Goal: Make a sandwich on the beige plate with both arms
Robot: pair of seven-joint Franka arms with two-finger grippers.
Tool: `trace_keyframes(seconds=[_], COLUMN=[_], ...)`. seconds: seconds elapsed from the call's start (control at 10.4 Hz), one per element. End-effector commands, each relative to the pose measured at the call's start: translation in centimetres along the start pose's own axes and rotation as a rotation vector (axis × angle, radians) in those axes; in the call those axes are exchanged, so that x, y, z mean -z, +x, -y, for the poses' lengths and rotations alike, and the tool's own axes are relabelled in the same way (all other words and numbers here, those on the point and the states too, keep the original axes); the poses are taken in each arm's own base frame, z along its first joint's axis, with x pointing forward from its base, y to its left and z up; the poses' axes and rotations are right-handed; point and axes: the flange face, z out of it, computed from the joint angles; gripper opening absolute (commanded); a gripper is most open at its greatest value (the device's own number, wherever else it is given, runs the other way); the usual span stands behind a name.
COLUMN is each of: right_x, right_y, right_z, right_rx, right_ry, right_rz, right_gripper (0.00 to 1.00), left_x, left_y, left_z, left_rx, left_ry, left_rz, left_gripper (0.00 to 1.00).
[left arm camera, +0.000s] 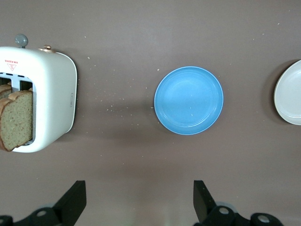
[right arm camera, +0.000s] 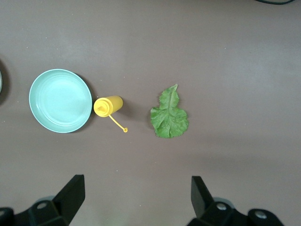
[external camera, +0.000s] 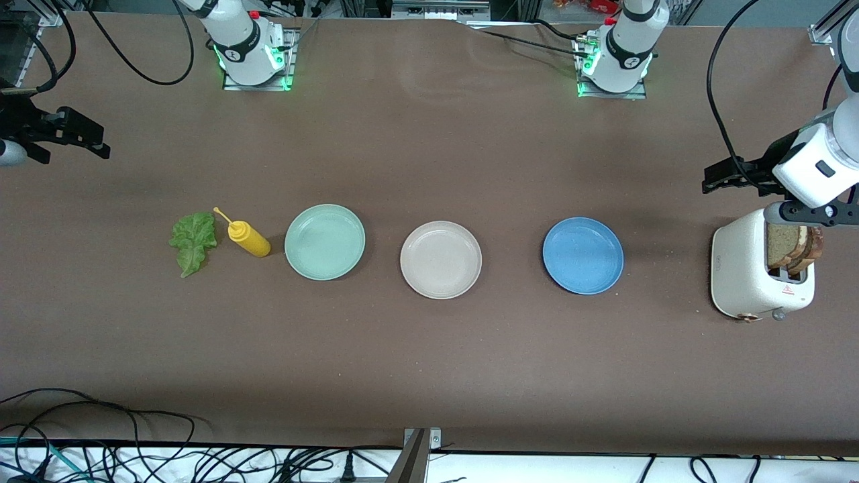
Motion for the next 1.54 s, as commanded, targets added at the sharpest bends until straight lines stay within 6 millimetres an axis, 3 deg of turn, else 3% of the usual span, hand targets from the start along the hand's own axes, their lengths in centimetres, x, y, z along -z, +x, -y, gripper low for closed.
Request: trace_keyframes(seconds=[0.0,1.35,1.44], right_x=[0.6,0.5,0.5], right_y=[-0.2,-0.2,-0.2], right_z=[0.1,0.1,0.2], right_rx=[-0.007,-0.007,-0.005], right_ry=[0.007,0.008,0.008], right_rz=[-0.009,-0.007,-0.007], right_gripper=[1.00,1.00,1.00], left_x=[0.3,0.9,-0.1], left_y=[0.2,1.0,1.4], left_z=[-0.2,0.8,0.9], left_rx=[-0.010,0.020,0.020], left_ry=[0.016,0.013,0.015], left_rz=[-0.007,-0.069,-0.051], left_gripper=[1.00,1.00,1.00])
